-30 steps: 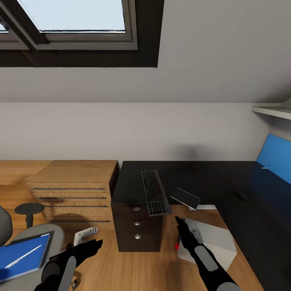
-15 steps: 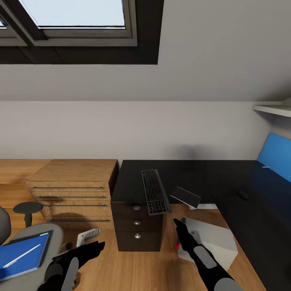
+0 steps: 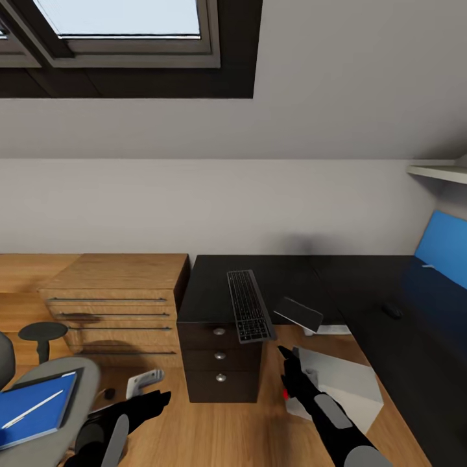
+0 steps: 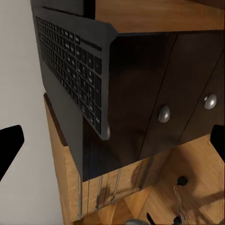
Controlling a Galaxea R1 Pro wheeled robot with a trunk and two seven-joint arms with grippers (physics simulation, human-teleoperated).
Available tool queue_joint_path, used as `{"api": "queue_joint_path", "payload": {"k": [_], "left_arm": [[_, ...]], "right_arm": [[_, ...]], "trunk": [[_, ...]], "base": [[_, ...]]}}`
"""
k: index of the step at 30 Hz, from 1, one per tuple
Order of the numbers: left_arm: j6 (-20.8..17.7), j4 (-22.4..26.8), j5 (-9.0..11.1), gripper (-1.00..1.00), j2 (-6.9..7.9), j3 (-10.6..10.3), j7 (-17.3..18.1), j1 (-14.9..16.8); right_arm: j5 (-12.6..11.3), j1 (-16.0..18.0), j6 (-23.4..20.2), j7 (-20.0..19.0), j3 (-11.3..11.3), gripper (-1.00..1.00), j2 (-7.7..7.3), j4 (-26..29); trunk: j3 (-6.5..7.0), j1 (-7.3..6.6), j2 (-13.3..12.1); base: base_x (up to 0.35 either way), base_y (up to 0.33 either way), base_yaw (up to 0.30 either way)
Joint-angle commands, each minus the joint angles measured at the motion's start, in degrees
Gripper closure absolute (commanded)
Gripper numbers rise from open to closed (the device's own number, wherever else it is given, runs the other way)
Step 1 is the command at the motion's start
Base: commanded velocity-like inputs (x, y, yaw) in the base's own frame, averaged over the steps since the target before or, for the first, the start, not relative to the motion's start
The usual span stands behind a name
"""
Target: In the bedroom, organize the workspace by keeping the computer under the desk, ensuring the monitor is on the desk, placing the keyboard on the desk next to the monitor, placing the mouse on the desk next to the keyboard, moving the folder from the swivel chair onto the desk next to the mouse, stacking the notebook on top of the folder with the pen on top of the notebook, and positioning the swivel chair next to the desk.
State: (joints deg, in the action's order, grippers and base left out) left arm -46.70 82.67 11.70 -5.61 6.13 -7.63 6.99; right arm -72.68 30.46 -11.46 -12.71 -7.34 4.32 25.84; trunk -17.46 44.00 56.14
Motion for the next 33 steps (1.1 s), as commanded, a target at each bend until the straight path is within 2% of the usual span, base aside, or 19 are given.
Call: {"api": "queue_joint_path", "payload": {"k": [1,13,33], "left_arm": [[-0.24,-0.19,0.61,-1.0,-0.08,0.03,-0.46,0.04],[-0.17,-0.84,0.61,-1.0,-0.1,-0.11,-0.55,0.04],[0.11,-2.01,0.52,-1.0,-0.1,-1.15,-1.93,0.04]], "right_arm": [[-0.39,0.04,2.39,0.96,-0.29,-1.0,0.13,0.05],[-0.48,0.04,4.52,1.67,0.1,-1.0,0.18,0.1],[-0.54,0.04,3.8,1.32,0.17,-1.0,0.22,0.1]], "trunk": [[-0.26,0.23,0.47],[-2.41,2.87,5.28],[-6.0,7.26,13.3]], "base": [[0.0,0.0,0.0],[0.0,0.0,0.0],[0.0,0.0,0.0]]}}
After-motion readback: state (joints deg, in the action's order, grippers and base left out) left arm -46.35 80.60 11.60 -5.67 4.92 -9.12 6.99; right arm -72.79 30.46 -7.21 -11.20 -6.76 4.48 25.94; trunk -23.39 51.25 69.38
